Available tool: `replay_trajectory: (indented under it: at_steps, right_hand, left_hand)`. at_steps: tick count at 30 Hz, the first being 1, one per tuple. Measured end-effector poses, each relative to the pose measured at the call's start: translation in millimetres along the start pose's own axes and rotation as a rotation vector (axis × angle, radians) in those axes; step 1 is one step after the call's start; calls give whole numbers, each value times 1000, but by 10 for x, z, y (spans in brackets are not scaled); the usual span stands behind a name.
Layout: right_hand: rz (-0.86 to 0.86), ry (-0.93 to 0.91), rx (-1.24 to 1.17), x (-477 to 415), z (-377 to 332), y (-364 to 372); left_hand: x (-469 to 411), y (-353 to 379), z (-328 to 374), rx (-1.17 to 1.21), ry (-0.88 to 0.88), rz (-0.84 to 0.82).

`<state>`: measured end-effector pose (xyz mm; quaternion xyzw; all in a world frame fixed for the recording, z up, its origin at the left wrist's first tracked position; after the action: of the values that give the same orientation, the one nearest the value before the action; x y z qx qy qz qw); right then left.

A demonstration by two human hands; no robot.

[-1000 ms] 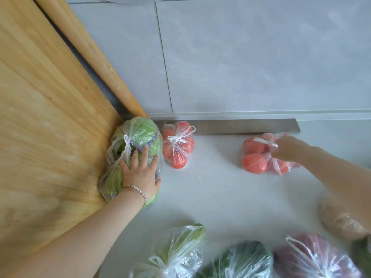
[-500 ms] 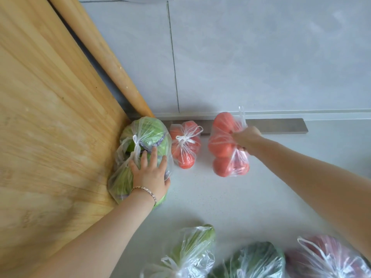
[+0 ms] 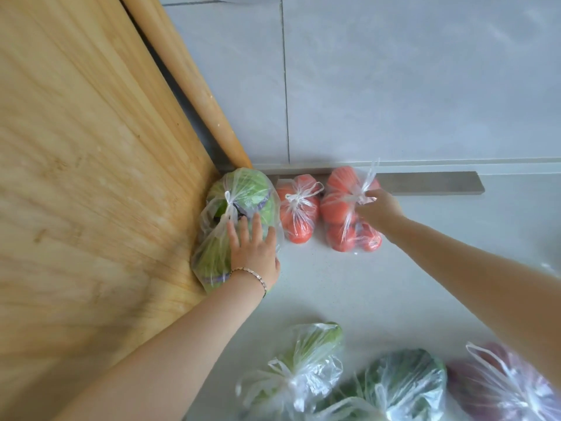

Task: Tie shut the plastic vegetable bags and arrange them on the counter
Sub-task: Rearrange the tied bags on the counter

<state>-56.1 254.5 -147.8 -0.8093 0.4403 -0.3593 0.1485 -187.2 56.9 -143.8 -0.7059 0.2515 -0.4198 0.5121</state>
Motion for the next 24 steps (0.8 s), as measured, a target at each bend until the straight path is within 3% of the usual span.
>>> replay_trajectory:
  at_steps: [3, 5, 9, 11, 14, 17, 20, 24]
  right_hand:
    - [-127, -186, 273, 576, 123, -78]
    - [-325, -254, 483, 927, 256, -97]
    - [-746, -235, 746, 1602, 766, -75]
    - [-840, -261, 923, 1844, 1091, 26]
    - [-774, -421, 1178, 2081, 1473, 208]
    - [-621, -549, 1247, 2146, 1591, 300]
    - [-524, -529, 1195, 2151, 1580, 306]
    - [-395, -319, 930, 2183, 1288, 204]
  left_hand:
    - [352, -62, 232, 98, 107, -35]
    - [607, -35, 367, 149, 224, -124]
    - [1184, 145, 516, 163, 230, -541]
    - [1371, 284, 525, 60, 217, -590]
    - [1506, 488, 469, 104, 164, -428]
    - [1539, 579, 378, 316, 103, -285]
    - [1532, 547, 245, 603, 4, -115]
    - [1565, 523, -40, 787, -170, 39]
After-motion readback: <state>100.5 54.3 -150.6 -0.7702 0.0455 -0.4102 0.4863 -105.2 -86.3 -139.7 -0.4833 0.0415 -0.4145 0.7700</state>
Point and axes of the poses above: each hand's wrist, its own x-axis away from the middle knuckle, its own y-axis out of the palm, z = x × y, the point moved 1 cm from there along -x, towards the middle knuckle, and after that the axes turned 3 degrees about -z, right-handed, at the moved point
